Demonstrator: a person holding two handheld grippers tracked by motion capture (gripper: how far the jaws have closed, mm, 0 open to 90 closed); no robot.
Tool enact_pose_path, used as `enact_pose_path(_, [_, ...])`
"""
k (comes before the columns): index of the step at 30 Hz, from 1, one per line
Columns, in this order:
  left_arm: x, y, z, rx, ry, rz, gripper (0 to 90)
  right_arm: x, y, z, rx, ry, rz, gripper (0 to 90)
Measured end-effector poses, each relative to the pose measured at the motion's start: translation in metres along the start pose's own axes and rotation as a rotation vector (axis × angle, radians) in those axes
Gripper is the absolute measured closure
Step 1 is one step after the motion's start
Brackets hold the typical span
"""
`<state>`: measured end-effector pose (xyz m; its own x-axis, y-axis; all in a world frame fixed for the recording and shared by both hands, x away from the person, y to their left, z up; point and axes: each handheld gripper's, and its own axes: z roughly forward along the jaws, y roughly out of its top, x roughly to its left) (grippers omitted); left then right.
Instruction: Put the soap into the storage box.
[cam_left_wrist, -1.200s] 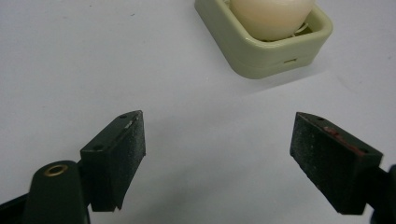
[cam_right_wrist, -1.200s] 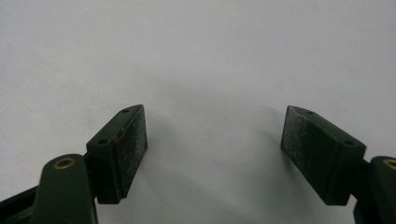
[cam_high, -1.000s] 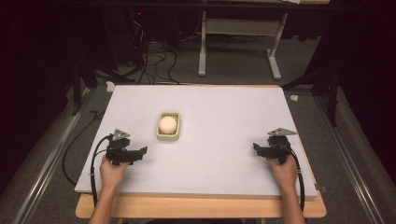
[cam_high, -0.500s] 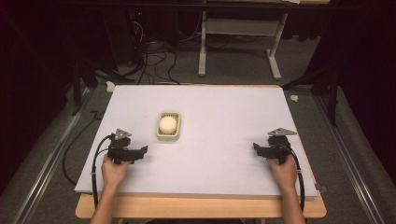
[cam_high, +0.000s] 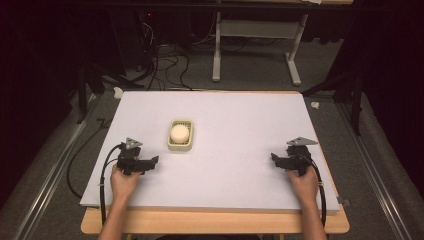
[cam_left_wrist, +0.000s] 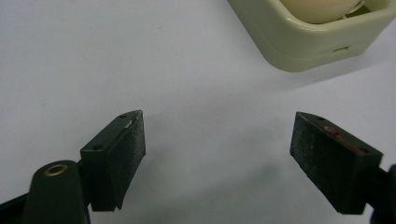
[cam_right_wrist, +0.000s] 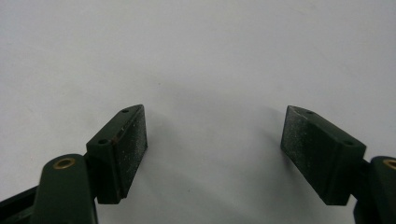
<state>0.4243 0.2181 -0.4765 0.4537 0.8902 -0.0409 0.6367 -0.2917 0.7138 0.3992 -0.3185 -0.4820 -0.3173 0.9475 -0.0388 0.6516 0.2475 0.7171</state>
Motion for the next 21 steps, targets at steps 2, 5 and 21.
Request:
enact_pose_path(2, [0.0, 0.0, 0.002, -0.001, 0.001, -0.001, 19.0, 0.0, 0.0, 0.0, 0.0, 0.0, 0.0, 23.3])
enact_pose_path(5, [0.0, 0.0, 0.004, -0.003, 0.006, 0.0, 19.0, 0.0, 0.0, 0.0, -0.001, 0.0, 0.001, 23.3])
enact_pose_path(21, [-0.002, -0.001, 0.011, 0.005, 0.028, 0.01, 19.0, 0.0, 0.0, 0.0, -0.001, 0.002, 0.005, 23.2])
